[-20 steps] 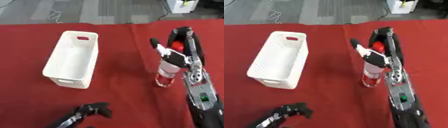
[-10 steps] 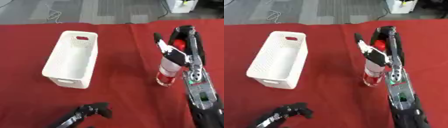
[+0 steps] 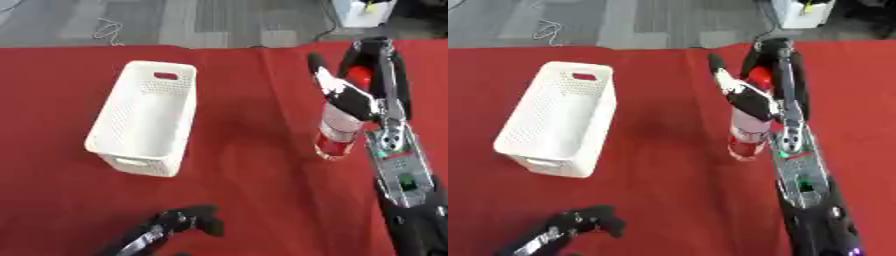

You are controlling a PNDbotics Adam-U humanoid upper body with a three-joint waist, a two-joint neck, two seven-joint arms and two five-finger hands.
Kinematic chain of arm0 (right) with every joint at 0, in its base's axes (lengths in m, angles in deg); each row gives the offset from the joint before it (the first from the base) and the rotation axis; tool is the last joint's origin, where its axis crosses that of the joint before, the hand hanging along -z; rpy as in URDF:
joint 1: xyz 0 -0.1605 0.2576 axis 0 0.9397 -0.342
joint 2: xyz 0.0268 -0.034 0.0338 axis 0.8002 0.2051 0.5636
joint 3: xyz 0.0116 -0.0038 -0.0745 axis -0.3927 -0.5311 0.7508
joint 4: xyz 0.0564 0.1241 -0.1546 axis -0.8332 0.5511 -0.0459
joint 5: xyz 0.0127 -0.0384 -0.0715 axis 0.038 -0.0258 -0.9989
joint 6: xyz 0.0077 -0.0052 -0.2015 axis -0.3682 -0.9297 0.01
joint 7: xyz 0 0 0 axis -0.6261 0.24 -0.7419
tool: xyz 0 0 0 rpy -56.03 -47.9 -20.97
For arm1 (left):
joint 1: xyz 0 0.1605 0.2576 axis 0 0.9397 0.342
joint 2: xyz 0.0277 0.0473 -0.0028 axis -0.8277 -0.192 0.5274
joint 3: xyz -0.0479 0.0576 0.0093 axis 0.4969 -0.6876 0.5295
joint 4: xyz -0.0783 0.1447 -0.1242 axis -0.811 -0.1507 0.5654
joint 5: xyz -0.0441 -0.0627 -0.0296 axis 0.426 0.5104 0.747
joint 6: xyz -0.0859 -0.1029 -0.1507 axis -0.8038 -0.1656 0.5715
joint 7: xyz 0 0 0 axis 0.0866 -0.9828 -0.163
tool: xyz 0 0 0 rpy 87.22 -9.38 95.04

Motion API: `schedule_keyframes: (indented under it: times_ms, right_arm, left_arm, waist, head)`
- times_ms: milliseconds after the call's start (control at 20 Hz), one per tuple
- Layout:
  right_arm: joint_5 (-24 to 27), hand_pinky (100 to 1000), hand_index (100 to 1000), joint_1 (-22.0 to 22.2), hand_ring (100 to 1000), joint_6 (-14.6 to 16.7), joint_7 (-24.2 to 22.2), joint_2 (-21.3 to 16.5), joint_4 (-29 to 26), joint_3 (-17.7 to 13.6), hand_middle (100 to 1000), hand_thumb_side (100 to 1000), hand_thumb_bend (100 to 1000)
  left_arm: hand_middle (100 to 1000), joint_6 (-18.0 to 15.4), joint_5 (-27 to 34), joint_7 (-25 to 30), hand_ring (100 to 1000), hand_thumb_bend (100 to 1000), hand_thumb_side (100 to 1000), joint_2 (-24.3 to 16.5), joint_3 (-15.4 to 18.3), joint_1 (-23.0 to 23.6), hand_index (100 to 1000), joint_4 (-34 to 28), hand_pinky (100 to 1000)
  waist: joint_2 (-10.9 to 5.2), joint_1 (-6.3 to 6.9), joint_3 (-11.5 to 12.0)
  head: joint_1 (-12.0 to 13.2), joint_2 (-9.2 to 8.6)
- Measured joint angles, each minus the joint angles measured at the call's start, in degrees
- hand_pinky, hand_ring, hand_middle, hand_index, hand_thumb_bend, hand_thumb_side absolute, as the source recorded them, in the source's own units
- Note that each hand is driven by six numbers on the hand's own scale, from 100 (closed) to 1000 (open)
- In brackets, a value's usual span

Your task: Pick up objects on the table and place them in the box.

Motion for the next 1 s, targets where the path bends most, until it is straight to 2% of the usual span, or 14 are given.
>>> schedule_keyframes:
  times_ms: [700, 1000]
  right_arm:
    - [-5.5, 100, 112, -12.7, 100, 1.4, 1.4, -2.2, 10.2, 1.9, 100, 100, 506]
    - [-8.3, 100, 111, -17.3, 100, 2.1, 1.5, -2.2, 16.5, 2.9, 100, 100, 521]
  left_arm:
    - [694, 0.9, 0.8, 0.9, 833, 100, 794, -0.6, 0.0, 0.0, 980, 0.4, 760]
    - [693, 1.3, 1.1, 1.3, 832, 100, 795, -1.1, 0.0, 0.0, 980, 0.9, 759]
  waist:
    - [-1.49, -2.36, 1.9]
    - [-2.24, -3.83, 3.3]
  head:
    - [0.0, -0.18]
    - [0.0, -1.08]
